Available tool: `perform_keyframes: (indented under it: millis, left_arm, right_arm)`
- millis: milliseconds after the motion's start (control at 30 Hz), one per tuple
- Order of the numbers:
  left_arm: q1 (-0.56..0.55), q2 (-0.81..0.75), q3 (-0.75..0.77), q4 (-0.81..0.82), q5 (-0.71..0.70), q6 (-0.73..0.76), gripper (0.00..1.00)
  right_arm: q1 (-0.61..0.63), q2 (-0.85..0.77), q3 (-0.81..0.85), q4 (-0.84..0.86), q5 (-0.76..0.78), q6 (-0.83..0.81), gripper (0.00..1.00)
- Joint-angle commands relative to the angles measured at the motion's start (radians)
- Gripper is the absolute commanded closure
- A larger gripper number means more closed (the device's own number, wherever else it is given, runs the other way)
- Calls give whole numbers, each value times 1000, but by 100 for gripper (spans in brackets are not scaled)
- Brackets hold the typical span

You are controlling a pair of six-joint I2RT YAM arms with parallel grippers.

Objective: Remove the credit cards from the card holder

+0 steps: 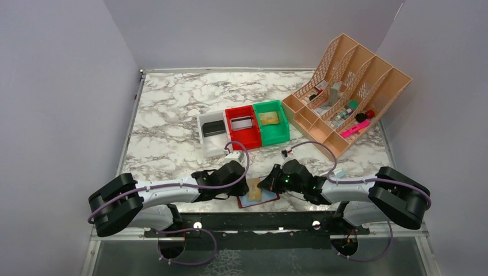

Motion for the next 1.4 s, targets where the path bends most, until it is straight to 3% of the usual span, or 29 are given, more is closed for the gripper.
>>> perform_keyframes:
  millis: [0, 233, 733, 833, 1100, 1367]
  left_arm:
    - [-7, 41, -28, -82, -29, 11, 67]
    - [-8, 30, -23, -80, -17, 16, 70]
    - [-10, 27, -26, -77, -18, 14, 73]
    - [-10, 30, -24, -76, -16, 15, 73]
    - [-12, 29, -24, -75, -17, 15, 74]
    - [-12, 31, -28, -76, -21, 15, 75]
  right_arm:
    - [-16, 52, 33, -26, -92, -83, 91]
    - [-18, 68, 7, 60, -119, -42, 83]
    - [-22, 22, -17, 66, -114, -30, 79]
    - [-23, 47, -6, 67, -133, -37, 81]
    - [-27, 71, -14, 131, -170, -39, 99]
    - [-51, 15, -46, 98, -137, -46, 99]
